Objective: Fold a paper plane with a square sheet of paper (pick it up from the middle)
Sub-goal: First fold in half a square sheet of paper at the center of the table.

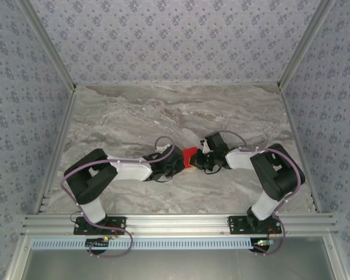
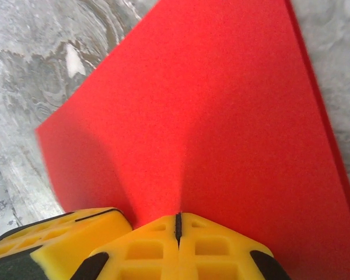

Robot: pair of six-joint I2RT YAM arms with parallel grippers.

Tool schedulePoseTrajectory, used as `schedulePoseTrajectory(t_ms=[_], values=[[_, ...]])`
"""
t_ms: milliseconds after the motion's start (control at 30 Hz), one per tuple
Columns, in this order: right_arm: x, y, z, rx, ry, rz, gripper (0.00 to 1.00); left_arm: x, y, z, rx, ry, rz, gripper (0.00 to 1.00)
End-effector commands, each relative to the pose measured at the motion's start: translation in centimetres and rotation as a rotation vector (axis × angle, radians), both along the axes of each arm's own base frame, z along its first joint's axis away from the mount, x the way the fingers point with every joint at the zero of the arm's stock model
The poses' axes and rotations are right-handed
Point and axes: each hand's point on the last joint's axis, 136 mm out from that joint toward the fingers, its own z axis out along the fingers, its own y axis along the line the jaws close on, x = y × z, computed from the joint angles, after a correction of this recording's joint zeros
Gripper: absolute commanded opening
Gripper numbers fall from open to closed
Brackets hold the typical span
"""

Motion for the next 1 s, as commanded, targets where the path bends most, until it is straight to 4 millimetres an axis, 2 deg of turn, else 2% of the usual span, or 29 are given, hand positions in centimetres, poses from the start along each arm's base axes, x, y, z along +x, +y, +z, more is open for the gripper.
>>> schedulePoseTrajectory(t_ms=[0, 300, 700, 967], values=[[0.8, 0.7, -0.1, 0.007, -0.002, -0.019, 0.0, 0.3, -0.2, 0.0, -0.025, -0.015, 0.029, 0.0], [0.2, -0.7, -1.7, -0.051, 0.021, -0.036, 0.0, -0.8, 2.2, -2.6, 0.04, 0.037, 0.088, 0.0], [-0.8, -3.3, -4.5, -0.183, 0.08, -0.069, 0.0, -2.8, 7.8, -5.8, 0.146, 0.069, 0.2, 0.0], [-1.1, -4.8, -5.5, -0.242, 0.105, -0.092, 0.0, -4.0, 11.9, -6.0, 0.193, 0.06, 0.293, 0.0]])
